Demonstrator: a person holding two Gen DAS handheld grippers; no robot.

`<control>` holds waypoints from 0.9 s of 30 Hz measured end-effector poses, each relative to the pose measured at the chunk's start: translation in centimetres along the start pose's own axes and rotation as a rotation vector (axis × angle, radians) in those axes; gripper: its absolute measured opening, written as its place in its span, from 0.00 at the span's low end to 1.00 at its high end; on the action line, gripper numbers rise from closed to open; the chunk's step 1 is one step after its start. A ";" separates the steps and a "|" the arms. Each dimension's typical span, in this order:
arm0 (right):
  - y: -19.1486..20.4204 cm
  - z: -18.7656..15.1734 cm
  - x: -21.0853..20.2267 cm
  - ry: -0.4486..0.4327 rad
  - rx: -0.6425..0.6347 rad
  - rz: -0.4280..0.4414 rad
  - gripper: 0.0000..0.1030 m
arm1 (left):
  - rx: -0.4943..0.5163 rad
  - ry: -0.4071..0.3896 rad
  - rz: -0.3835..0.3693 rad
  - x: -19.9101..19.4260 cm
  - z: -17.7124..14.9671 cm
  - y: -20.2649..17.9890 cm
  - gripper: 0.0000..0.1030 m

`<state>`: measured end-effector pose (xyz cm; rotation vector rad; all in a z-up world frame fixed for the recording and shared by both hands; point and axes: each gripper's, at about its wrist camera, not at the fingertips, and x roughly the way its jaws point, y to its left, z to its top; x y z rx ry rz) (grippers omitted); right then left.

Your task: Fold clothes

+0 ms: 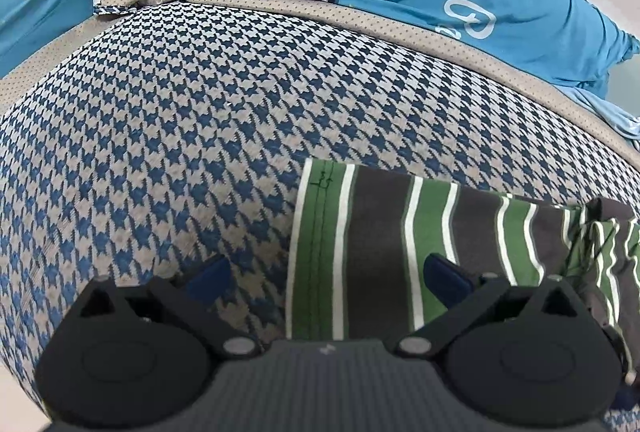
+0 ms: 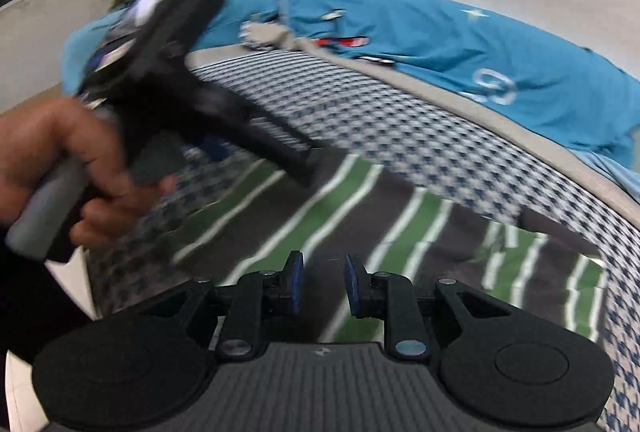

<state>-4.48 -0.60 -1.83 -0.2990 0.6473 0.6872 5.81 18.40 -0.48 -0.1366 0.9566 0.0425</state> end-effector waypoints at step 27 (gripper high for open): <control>6.3 -0.4 2.9 0.001 -0.184 0.098 0.41 | 0.084 0.040 0.071 0.9 -0.2 0.0 1.00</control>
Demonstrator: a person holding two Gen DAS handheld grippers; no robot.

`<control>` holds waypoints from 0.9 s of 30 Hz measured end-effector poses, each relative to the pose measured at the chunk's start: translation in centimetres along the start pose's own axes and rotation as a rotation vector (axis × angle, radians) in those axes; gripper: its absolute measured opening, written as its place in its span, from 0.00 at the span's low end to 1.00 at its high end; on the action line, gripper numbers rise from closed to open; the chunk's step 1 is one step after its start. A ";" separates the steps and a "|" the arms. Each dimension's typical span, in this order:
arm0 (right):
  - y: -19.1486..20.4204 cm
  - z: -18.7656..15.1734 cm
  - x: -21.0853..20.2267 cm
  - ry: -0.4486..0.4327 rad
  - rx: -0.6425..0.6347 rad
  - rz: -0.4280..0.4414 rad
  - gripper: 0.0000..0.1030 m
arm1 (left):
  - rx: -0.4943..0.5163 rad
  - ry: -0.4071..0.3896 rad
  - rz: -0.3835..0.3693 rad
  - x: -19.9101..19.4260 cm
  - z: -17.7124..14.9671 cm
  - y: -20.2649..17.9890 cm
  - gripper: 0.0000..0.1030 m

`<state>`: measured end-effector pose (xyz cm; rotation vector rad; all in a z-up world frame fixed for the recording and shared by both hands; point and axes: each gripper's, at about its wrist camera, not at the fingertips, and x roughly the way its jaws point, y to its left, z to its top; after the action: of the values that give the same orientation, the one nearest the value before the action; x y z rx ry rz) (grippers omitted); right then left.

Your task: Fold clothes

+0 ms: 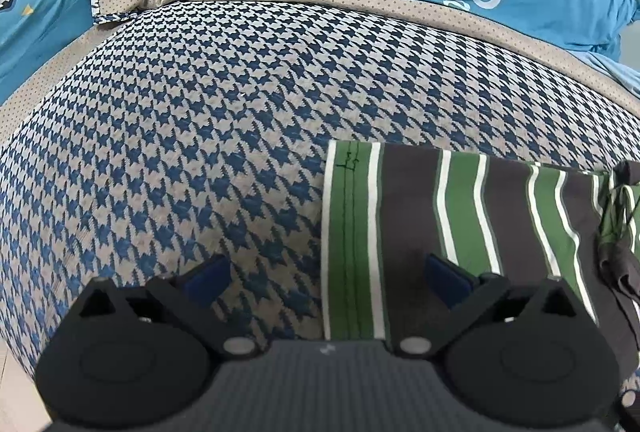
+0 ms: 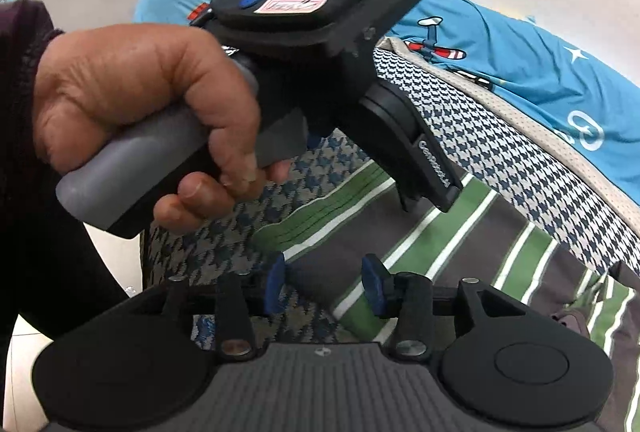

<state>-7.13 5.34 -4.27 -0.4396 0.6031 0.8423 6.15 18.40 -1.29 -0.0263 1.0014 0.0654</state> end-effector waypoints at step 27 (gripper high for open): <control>1.2 -0.3 2.2 -0.014 -0.166 -0.033 0.43 | -0.029 0.032 -0.050 -0.5 0.2 2.4 1.00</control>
<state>-7.04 7.11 -6.13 -0.5926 0.5138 0.8669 5.89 20.77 -0.74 -0.0789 1.0313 0.0338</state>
